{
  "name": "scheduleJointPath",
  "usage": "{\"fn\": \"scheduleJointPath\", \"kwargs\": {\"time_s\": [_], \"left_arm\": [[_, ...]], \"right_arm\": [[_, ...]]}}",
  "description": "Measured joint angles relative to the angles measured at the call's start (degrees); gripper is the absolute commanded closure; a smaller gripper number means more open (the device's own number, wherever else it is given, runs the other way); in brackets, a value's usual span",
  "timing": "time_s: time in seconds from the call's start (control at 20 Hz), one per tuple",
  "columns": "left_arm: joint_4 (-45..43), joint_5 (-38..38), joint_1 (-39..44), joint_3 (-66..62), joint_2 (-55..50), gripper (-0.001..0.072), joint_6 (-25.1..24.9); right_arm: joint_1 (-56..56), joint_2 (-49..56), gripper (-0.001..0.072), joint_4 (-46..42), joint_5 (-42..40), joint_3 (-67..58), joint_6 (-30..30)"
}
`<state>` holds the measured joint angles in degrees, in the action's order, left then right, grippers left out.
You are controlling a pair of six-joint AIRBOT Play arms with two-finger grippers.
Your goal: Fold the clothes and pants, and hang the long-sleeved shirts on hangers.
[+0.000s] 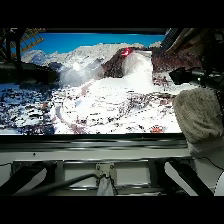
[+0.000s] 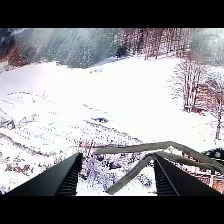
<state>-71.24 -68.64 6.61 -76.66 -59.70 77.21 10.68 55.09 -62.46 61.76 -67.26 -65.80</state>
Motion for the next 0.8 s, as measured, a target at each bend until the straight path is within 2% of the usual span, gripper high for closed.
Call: {"fn": "scheduleJointPath", "kwargs": {"time_s": [0.8], "left_arm": [[-1.18,-0.15,0.04,-0.26,0.0,0.0349,0.17]], "right_arm": [[-1.01,0.0,0.0201,-0.33,0.61,-0.04,0.57]]}}
